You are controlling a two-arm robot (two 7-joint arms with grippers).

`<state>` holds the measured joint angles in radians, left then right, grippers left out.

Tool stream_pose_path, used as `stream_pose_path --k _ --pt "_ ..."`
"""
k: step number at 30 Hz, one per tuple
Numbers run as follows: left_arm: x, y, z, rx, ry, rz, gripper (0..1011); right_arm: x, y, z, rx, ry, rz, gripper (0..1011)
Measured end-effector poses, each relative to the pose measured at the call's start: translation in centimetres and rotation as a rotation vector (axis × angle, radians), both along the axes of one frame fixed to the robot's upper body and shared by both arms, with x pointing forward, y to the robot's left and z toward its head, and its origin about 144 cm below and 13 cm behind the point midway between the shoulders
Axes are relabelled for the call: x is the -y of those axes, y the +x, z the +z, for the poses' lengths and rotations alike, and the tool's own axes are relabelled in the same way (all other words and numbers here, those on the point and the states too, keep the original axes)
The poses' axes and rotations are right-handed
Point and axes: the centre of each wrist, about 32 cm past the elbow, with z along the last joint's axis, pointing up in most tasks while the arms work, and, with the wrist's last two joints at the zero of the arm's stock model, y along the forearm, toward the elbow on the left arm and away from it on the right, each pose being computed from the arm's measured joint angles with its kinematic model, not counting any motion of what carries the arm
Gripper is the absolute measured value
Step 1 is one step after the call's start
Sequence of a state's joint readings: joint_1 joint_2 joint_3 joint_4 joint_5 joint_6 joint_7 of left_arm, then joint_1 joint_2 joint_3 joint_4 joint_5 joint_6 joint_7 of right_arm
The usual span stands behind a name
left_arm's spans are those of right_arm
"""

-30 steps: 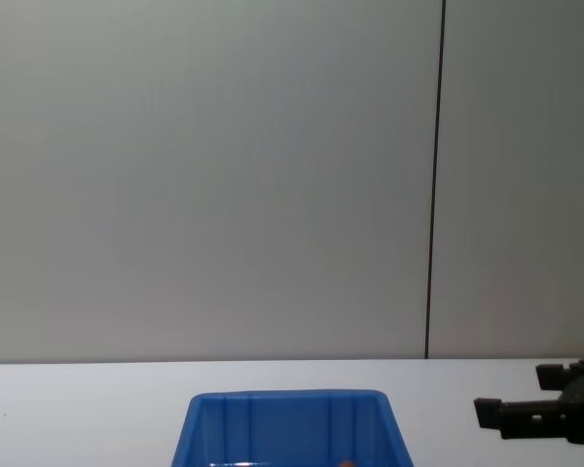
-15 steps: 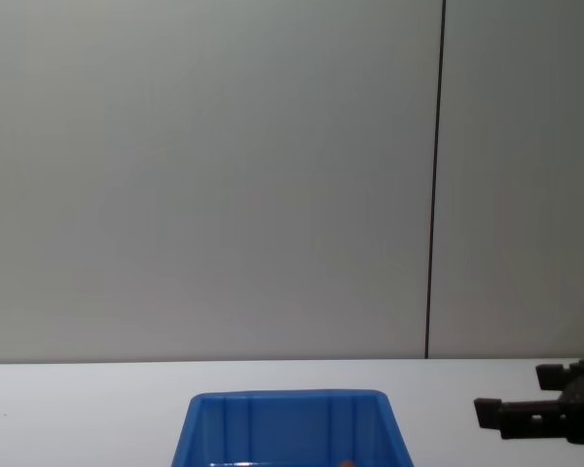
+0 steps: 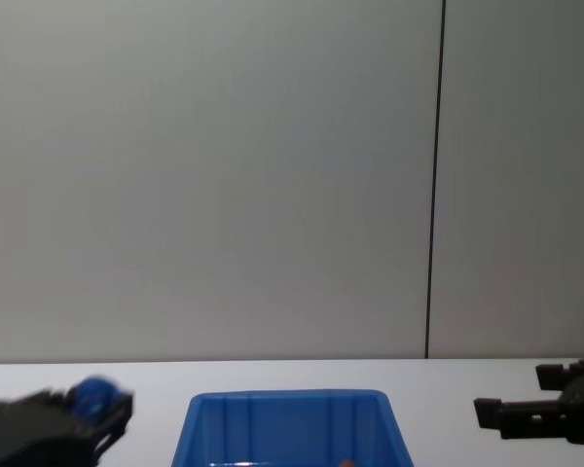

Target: Pick up the two dolls from the table and place them into the box.

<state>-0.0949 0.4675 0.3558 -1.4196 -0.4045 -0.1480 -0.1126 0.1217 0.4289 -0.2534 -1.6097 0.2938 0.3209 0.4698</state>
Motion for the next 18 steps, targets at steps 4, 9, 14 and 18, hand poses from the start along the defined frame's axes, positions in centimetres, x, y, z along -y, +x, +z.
stream_pose_path --k 4,9,14,18 --pt "1.4 0.6 1.1 0.046 -0.008 -0.028 406 0.0 0.0 0.0 0.000 0.000 0.000 1001" --pt "3.5 1.2 2.3 0.090 -0.021 -0.071 409 0.0 0.0 0.0 0.000 0.000 0.000 1001" --pt "5.7 1.8 3.3 0.124 -0.035 -0.125 582 0.0 0.0 0.0 0.000 0.000 0.000 1001" --pt "7.1 2.1 4.0 0.142 -0.040 -0.158 723 0.0 0.0 0.0 0.000 0.000 0.000 1001"
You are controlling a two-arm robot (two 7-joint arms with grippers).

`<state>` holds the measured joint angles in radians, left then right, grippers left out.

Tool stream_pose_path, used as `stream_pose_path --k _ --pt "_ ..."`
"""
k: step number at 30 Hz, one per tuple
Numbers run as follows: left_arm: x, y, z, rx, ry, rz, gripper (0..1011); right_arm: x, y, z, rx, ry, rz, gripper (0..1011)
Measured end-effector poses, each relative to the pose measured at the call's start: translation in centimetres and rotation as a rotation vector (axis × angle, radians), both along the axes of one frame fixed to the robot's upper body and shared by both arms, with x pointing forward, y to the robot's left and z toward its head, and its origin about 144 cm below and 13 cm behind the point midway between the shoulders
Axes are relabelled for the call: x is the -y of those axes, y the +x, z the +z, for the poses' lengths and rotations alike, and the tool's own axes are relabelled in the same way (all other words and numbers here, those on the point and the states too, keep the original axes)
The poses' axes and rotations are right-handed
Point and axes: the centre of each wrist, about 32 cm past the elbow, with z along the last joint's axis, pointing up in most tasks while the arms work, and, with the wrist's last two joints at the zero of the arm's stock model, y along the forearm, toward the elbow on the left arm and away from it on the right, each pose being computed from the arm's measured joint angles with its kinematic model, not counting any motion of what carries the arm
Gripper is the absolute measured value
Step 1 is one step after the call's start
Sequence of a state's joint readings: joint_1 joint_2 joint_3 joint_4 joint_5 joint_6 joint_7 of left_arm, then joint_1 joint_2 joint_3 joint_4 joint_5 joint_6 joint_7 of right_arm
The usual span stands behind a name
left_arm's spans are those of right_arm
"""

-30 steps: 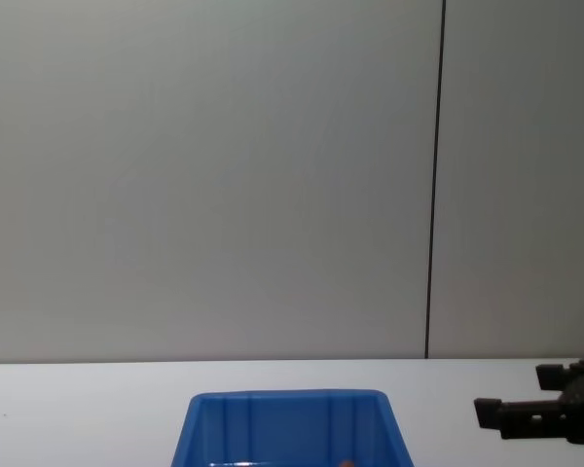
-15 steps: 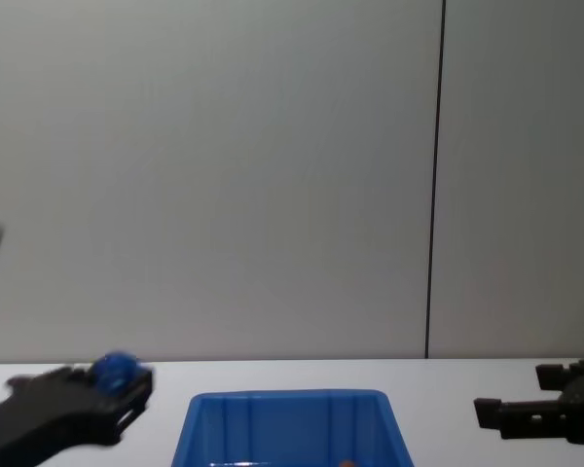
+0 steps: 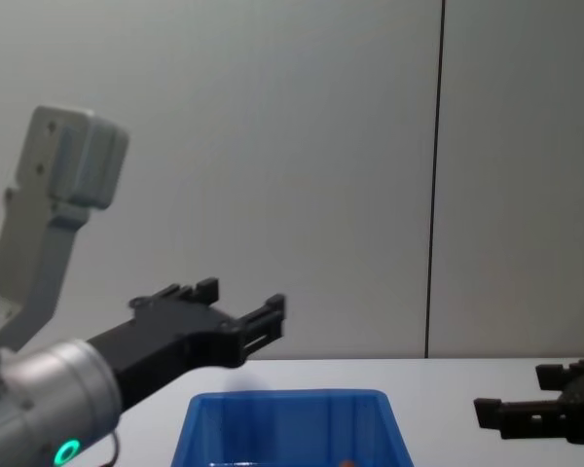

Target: Pick up the two dolls from the table and place them into the box.

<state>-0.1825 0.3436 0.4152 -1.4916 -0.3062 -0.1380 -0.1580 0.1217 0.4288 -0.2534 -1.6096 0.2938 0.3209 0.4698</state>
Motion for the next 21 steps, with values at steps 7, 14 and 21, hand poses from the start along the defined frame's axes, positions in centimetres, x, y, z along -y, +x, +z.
stream_pose_path --k 7,14,21 --pt "1.1 0.2 0.9 0.024 -0.003 -0.024 921 0.0 0.0 0.0 0.000 0.000 0.000 1001" --pt "1.6 0.1 1.5 0.044 0.000 -0.029 1003 0.0 0.0 0.0 0.000 0.000 0.000 1001" --pt "1.8 0.1 1.9 0.056 0.000 -0.030 1003 0.0 0.0 0.0 0.000 0.000 0.000 1001"
